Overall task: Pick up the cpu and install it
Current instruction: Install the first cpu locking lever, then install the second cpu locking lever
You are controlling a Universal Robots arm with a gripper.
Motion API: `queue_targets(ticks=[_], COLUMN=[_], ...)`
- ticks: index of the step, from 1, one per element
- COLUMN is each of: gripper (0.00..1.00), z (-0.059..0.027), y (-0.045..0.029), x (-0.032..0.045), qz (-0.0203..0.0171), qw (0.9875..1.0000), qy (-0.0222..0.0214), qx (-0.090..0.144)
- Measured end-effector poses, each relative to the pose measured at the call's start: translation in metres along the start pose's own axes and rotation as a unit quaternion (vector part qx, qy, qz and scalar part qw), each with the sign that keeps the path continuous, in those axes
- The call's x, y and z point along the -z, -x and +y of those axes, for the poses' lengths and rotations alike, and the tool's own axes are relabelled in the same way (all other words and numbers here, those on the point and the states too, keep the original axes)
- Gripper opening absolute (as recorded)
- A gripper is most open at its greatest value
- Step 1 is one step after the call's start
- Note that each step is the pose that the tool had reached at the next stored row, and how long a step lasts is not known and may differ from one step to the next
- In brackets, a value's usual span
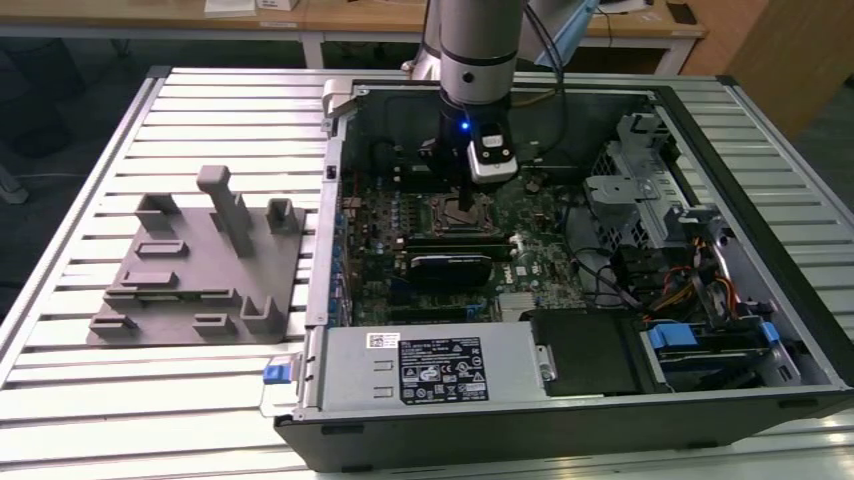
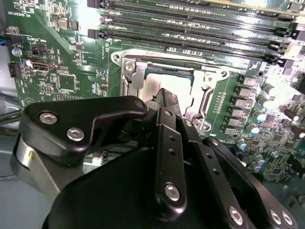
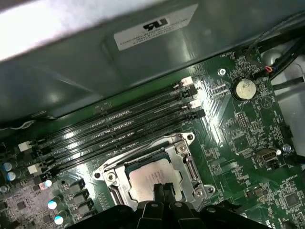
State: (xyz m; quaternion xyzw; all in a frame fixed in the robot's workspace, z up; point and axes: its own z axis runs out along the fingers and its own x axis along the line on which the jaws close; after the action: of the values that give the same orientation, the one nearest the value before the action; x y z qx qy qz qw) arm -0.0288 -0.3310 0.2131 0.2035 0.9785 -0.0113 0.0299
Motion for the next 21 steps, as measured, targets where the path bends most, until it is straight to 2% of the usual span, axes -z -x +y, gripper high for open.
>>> queue_targets(ticks=[4,15,21], gripper=[0.11,0.11,0.11], z=[0.0000,-0.0004,-0.0004], y=[0.0003,0.0024,0.0025], x=[0.0042,0.0368,0.0387], qz=[0.0000,0.0000,0.0000], qw=[1.0000,1.0000,1.0000], qy=[0.0000,0.0001,0.0002], qx=[0.000,0.001,0.001])
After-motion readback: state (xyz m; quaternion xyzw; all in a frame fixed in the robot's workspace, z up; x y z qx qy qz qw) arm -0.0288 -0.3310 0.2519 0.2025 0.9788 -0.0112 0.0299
